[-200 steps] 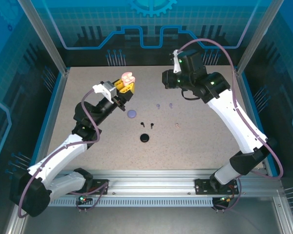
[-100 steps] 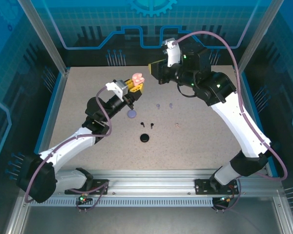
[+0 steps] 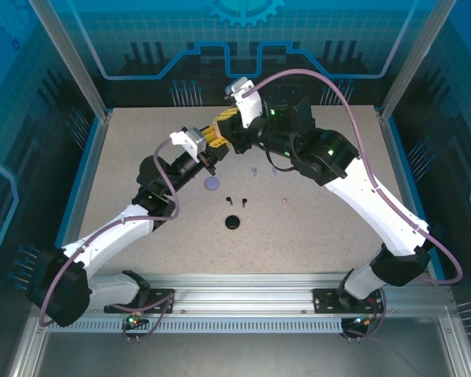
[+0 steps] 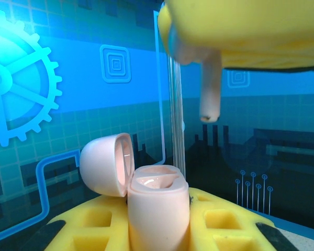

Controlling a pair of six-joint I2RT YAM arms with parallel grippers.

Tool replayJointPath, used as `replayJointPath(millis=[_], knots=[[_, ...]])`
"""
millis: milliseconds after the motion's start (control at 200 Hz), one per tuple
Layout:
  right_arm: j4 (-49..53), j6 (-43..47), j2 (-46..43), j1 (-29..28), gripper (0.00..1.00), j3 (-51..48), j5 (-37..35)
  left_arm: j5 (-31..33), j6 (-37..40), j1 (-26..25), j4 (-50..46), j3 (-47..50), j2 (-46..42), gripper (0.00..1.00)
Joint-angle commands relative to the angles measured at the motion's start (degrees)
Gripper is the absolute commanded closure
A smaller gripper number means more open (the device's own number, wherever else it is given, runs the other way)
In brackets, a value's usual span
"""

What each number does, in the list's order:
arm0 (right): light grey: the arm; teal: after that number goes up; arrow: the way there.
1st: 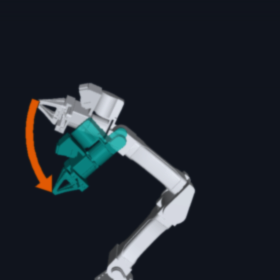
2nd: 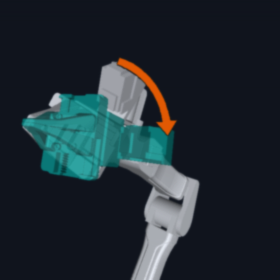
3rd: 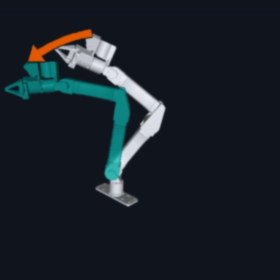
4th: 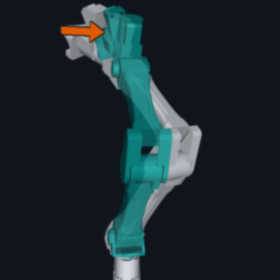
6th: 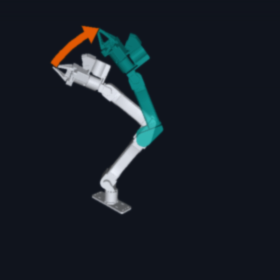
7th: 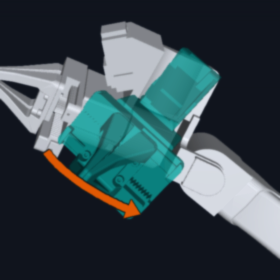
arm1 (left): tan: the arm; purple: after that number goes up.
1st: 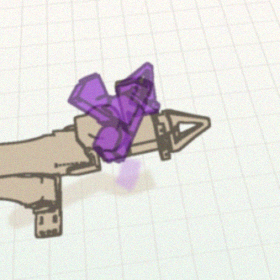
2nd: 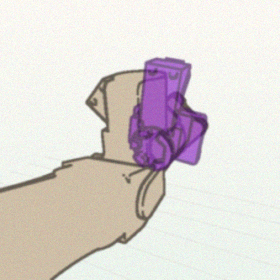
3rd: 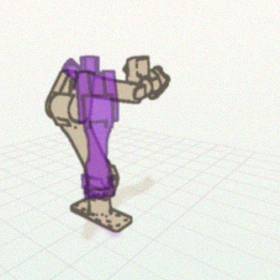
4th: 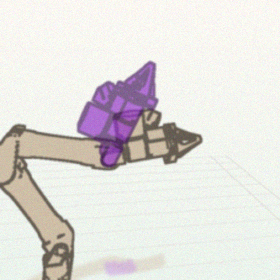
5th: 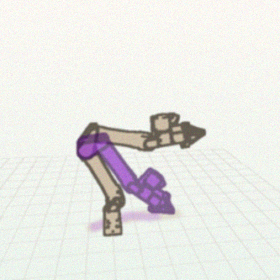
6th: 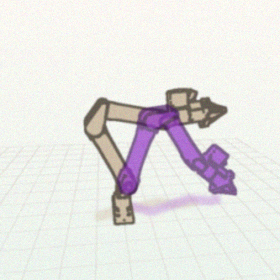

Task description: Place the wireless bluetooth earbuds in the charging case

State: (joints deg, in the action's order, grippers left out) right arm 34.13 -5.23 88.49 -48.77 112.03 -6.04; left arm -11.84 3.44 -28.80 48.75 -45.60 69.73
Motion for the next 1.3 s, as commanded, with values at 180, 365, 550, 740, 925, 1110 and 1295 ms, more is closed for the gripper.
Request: replayJointPath(millis=[180, 365, 550, 740, 925, 1110, 1295], knots=[[-2.8, 1.8, -0.3, -0.5, 0.87, -1.5, -4.8, -0.3, 1.3, -0.5, 1.6, -1.9, -1.7, 1.00], [-2.9, 1.2, 0.2, 0.2, 0.87, -1.8, -4.6, -0.4, 1.3, -0.7, 1.4, -2.1, -1.8, 1.00], [-2.9, 0.5, 0.6, 0.6, 0.88, -2.3, -3.9, -0.6, 1.3, -0.7, 1.4, -2.3, -1.9, 1.00], [-3.1, -0.5, 0.5, 1.4, 0.89, -3.6, -3.1, -0.6, 1.3, -0.9, 1.5, -2.6, -1.8, 1.00], [-3.4, -1.3, 0.5, 2.1, 0.89, -4.6, -2.4, -0.7, 1.3, -0.9, 1.6, -2.8, -1.8, 1.00], [-3.6, -2.4, 0.6, 2.7, 0.90, -5.2, -1.3, -0.8, 1.4, -1.0, 1.7, -2.8, -1.8, 1.00], [-4.0, -2.8, 0.2, 2.6, 0.91, -5.2, -0.8, -0.8, 1.4, -0.9, 1.7, -2.9, -1.5, 1.00]])
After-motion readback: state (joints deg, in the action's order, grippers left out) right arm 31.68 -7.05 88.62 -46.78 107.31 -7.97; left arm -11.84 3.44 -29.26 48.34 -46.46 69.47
